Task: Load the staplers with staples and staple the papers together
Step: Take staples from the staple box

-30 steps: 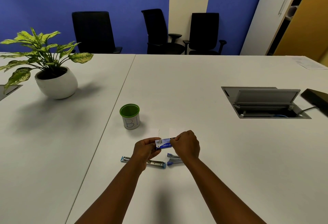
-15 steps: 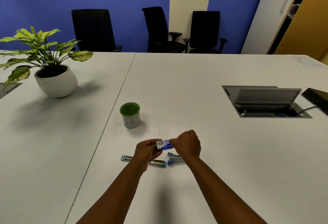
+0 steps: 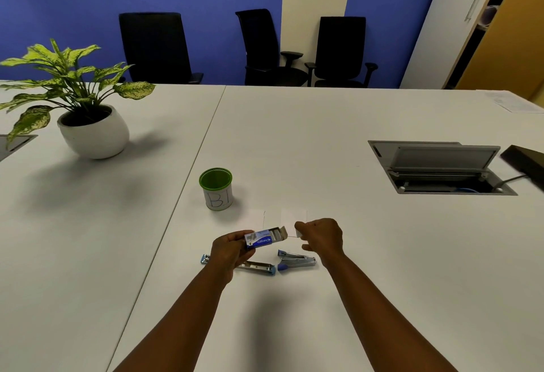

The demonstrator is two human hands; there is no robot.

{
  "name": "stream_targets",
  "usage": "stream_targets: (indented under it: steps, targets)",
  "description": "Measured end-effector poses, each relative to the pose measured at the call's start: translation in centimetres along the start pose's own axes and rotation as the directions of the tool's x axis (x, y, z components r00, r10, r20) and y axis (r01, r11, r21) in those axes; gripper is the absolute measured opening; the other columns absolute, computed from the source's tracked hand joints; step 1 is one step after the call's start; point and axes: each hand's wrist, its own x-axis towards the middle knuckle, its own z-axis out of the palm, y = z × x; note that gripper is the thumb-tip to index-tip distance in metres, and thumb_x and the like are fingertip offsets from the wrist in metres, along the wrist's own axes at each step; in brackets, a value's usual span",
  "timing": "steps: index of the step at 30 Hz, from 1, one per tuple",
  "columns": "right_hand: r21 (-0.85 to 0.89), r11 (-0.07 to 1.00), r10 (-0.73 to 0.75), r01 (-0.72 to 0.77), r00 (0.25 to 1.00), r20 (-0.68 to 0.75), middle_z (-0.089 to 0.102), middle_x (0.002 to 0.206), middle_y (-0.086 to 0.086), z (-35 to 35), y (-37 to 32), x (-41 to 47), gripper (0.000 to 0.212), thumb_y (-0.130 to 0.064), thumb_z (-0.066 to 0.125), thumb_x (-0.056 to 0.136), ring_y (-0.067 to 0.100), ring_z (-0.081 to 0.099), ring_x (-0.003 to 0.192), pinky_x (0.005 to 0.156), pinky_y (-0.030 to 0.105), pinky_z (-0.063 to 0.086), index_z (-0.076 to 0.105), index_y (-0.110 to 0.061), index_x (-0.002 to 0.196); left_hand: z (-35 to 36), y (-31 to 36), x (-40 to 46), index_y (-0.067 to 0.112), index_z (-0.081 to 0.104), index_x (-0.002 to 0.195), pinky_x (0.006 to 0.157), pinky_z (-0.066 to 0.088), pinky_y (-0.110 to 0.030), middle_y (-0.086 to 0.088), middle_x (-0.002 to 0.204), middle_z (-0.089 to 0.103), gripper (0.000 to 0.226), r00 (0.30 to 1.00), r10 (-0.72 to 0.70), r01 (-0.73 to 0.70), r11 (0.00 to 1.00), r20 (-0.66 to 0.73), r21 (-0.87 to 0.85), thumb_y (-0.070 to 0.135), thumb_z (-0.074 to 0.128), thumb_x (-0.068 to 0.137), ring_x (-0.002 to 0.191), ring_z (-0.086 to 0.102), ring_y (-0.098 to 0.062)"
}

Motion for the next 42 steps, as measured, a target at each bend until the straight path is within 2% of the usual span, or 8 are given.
stream_targets:
  steps: [8,13,16,20,24,33,38,42]
  targets:
    - [0.129,0.964,0.21,-0.231,0.965,0.158,0.061,0.066,0.013,0.6,3.2,0.9,0.02,-0.002,0.067,0.07,0.018,0.064,0.055,0.081,0.034,0.055,0.054,-0.003,0.055,-1.7,-0.5,0.6,0.001,0.064,0.097,0.052,0.056,-0.02,-0.018,0.099,0.063,0.02,0.999,-0.031,0.031,0.997,-0.008,0.066,-0.006,0.046,0.091,0.092,0.062,-0.029]
    - [0.095,0.96,0.241,-0.263,0.951,0.196,0.061,0.063,0.013,0.6,5.5,1.2,0.015,0.002,0.069,0.068,0.016,0.062,0.051,0.058,0.021,0.056,0.058,0.0,0.058,-3.0,-2.6,0.0,0.004,0.062,0.083,0.047,0.054,-0.017,-0.013,0.083,0.062,0.026,0.984,-0.156,0.143,0.978,0.081,0.15,-0.012,0.042,0.09,0.074,0.059,-0.02]
    - [0.084,0.96,0.242,-0.267,0.941,0.235,0.062,0.066,0.012,0.8,5.9,1.3,0.008,0.003,0.071,0.067,0.017,0.063,0.056,0.062,0.022,0.057,0.064,0.003,0.065,-3.3,-4.6,-0.3,0.002,0.063,0.089,0.045,0.054,-0.017,-0.013,0.082,0.063,0.021,0.974,-0.217,0.198,0.956,0.07,0.215,-0.009,0.045,0.09,0.073,0.06,-0.02]
    - [-0.106,0.992,0.101,-0.074,0.953,0.284,0.066,0.069,0.011,0.9,7.3,1.2,0.003,0.0,0.073,0.07,0.023,0.067,0.065,0.072,0.029,0.058,0.072,0.001,0.071,-3.9,-6.3,-0.2,0.007,0.064,0.077,0.041,0.052,-0.017,-0.014,0.086,0.063,0.025,0.971,-0.238,0.23,0.933,-0.005,0.278,-0.007,0.048,0.09,0.071,0.06,-0.018]
    - [-0.403,0.899,-0.009,0.171,0.928,0.374,0.072,0.079,0.009,1.4,9.6,0.6,0.011,-0.007,0.068,0.078,0.001,0.056,0.054,0.059,0.007,0.046,0.074,-0.002,0.086,-4.4,-6.7,0.1,0.009,0.064,0.071,0.04,0.051,-0.016,-0.01,0.078,0.063,0.028,0.979,-0.198,0.205,0.921,-0.055,0.333,-0.008,0.05,0.088,0.068,0.058,-0.018]
    - [-0.445,0.842,-0.114,0.306,0.907,0.406,0.072,0.098,0.009,2.6,11.2,0.0,0.014,-0.008,0.065,0.081,0.015,0.064,0.085,0.072,0.013,0.043,0.074,-0.004,0.09,-5.6,-6.9,0.8,0.006,0.071,0.09,0.043,0.049,-0.016,-0.013,0.086,0.066,0.018,0.983,-0.125,0.172,0.884,-0.134,0.435,-0.001,0.055,0.087,0.077,0.061,-0.022]
    - [-0.435,0.843,-0.162,0.317,0.92,0.356,0.07,0.102,0.009,2.3,11.4,0.1,0.017,-0.012,0.061,0.086,0.013,0.061,0.082,0.081,0.019,0.046,0.072,-0.004,0.098,-6.1,-6.6,1.2,0.01,0.07,0.089,0.057,0.05,-0.027,-0.009,0.076,0.065,0.014,0.981,-0.124,0.18,0.869,-0.148,0.46,0.004,0.057,0.087,0.065,0.059,-0.016]
    - [-0.536,0.668,-0.199,0.516,0.818,0.54,0.061,0.118,0.005,1.7,11.6,0.1,0.038,-0.004,0.048,0.089,0.019,0.057,0.108,0.09,0.021,0.041,0.06,-0.02,0.121,-6.4,-6.5,1.4,0.009,0.07,0.09,0.051,0.048,-0.026,-0.014,0.082,0.066,0.017,0.98,-0.09,0.169,0.847,-0.177,0.503,0.003,0.054,0.087,0.062,0.058,-0.016]
